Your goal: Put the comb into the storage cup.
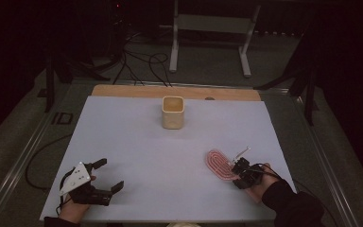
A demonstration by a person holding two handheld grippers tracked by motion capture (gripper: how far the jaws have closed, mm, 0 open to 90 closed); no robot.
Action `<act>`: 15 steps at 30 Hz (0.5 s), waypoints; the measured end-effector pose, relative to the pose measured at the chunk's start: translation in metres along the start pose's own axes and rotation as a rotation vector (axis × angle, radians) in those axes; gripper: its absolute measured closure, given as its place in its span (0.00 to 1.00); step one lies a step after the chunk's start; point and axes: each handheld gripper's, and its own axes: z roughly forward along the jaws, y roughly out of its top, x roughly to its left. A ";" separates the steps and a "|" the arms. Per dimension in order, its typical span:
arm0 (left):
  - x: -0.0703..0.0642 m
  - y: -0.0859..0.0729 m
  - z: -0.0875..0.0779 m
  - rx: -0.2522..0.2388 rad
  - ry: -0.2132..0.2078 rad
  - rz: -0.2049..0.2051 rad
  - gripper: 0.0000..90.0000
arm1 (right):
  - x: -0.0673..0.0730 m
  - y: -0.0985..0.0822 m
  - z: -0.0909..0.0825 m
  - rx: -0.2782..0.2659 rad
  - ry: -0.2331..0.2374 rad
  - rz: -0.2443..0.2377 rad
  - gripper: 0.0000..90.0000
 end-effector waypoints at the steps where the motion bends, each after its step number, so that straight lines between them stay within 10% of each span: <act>1: 0.000 0.000 0.000 0.000 0.000 -0.001 0.00 | -0.001 0.000 -0.001 -0.023 0.004 0.013 0.78; 15: 0.000 0.000 0.000 0.001 0.001 0.000 0.00 | 0.003 0.006 -0.008 -0.151 0.029 0.020 0.78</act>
